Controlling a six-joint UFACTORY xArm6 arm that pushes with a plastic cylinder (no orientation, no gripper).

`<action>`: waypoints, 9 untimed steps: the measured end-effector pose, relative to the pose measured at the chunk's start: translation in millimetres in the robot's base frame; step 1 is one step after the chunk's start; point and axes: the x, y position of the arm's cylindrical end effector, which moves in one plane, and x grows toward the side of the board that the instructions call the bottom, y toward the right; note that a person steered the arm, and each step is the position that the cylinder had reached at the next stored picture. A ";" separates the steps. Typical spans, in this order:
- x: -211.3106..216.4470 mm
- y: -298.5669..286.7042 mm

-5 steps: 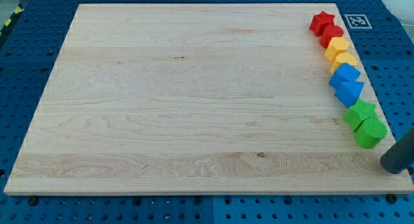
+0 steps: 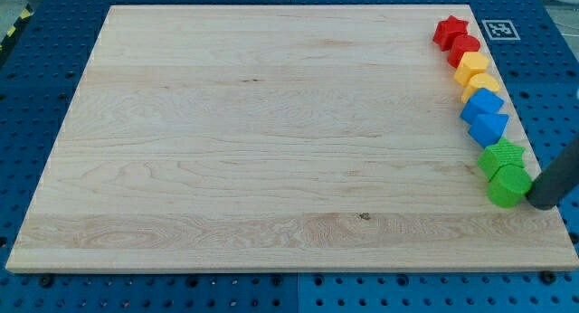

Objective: Move the green circle to the top of the board

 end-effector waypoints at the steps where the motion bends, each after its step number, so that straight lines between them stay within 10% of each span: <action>1: 0.0 -10.6; 9: -18.2 -91.7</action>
